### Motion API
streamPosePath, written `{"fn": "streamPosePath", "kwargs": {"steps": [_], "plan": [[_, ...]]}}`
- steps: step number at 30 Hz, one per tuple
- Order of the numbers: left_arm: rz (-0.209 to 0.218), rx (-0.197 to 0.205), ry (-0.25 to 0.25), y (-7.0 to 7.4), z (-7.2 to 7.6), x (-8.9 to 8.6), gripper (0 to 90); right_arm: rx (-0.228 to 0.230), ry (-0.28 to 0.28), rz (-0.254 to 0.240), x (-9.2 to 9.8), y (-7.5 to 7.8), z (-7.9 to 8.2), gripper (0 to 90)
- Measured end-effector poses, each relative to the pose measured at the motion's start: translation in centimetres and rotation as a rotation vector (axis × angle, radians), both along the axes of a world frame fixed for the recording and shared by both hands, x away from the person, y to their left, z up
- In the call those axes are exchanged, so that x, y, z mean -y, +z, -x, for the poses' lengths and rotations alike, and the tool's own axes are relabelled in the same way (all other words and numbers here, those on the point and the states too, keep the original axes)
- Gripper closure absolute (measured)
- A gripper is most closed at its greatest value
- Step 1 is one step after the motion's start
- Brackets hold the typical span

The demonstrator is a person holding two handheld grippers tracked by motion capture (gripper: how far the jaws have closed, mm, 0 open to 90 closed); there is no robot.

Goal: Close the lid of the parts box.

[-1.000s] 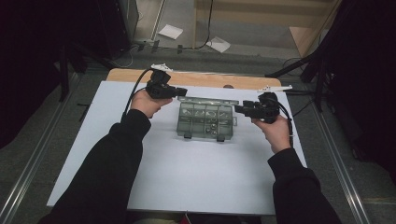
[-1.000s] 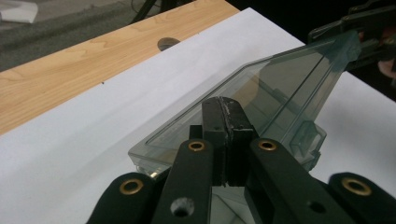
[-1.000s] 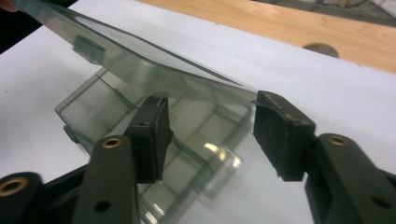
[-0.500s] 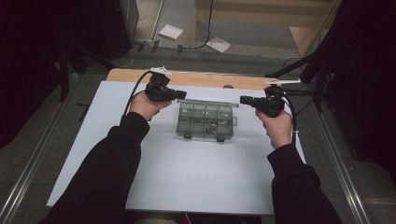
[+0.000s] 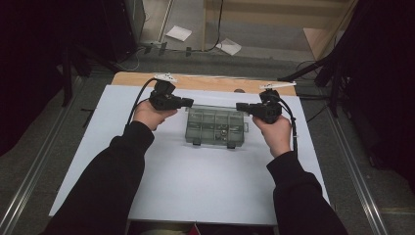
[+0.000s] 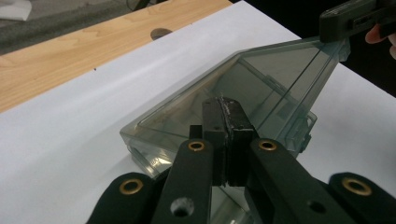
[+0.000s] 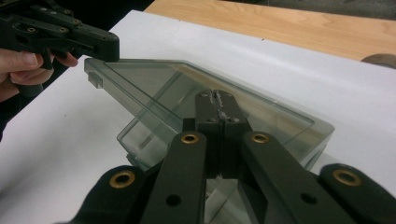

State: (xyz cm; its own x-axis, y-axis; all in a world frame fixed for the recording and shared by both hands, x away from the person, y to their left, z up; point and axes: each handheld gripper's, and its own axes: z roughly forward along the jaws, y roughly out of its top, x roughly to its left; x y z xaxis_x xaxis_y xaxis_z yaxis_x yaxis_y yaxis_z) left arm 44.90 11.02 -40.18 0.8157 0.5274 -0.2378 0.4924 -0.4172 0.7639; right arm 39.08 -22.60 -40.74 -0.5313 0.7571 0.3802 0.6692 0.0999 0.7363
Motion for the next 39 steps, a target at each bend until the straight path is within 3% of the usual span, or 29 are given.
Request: {"fn": "streamPosePath", "kwargs": {"steps": [8,18,27,39], "plan": [[-0.004,0.016,-0.032,0.0,1.2,0.2,88.9,-0.018,0.023,0.021,-0.7,-0.8,0.5,90.0],[0.003,0.000,-0.020,-1.2,1.9,0.2,88.9,-0.009,0.018,-0.002,-0.2,-1.8,1.5,90.0],[-0.044,0.009,-0.042,-2.3,2.7,0.4,88.7,-0.012,0.035,0.024,-0.9,-3.0,2.9,90.0],[-0.063,0.017,-0.056,-3.8,4.1,0.6,88.6,-0.021,0.042,0.040,-1.1,-4.7,3.4,90.0]]}}
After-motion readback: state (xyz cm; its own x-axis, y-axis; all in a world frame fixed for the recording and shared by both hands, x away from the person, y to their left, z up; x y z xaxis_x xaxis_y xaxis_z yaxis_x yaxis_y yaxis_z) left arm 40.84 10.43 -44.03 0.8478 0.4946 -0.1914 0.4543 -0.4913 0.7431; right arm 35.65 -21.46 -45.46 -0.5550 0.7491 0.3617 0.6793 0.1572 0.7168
